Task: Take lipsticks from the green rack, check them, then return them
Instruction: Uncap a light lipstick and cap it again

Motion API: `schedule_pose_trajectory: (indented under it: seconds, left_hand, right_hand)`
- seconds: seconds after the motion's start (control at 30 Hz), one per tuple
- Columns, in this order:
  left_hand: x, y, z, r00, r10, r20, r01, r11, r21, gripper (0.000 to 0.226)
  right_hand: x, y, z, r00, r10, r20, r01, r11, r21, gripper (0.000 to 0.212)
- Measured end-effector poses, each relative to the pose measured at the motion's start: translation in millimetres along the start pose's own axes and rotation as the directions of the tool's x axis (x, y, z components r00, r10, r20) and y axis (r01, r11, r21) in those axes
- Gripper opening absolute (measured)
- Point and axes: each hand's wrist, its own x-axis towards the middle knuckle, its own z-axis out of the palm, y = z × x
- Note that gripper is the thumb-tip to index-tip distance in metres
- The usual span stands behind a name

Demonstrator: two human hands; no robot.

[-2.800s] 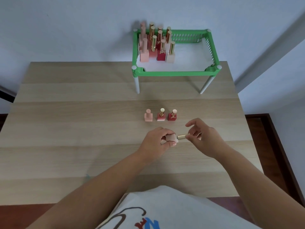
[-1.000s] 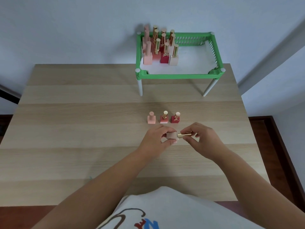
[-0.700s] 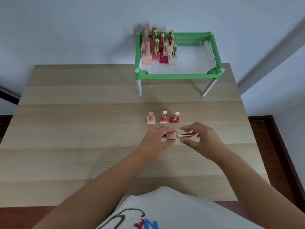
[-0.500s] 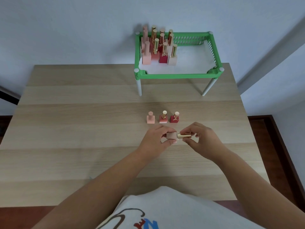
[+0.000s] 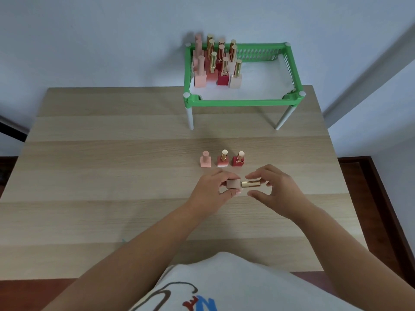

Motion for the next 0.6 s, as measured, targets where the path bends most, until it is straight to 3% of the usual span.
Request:
schedule_pose_trajectory:
  seconds: [0.23,0.6]
  left_hand:
    - [0.5,0.1,-0.3,1.000,0.007,0.003,-0.007,1.000,0.009,0.030]
    - [0.8,-0.6,-3.2,1.000,0.012,0.009,-0.012,0.999,0.032,0.030]
  right_hand:
    - [1.4,-1.1,2.0,0.999,0.019,-0.031,-0.018,1.000,0.006,0.016]
    - [2.6,-0.5,2.0,0.999,0.027,-0.037,-0.027,1.000,-0.005,0.026]
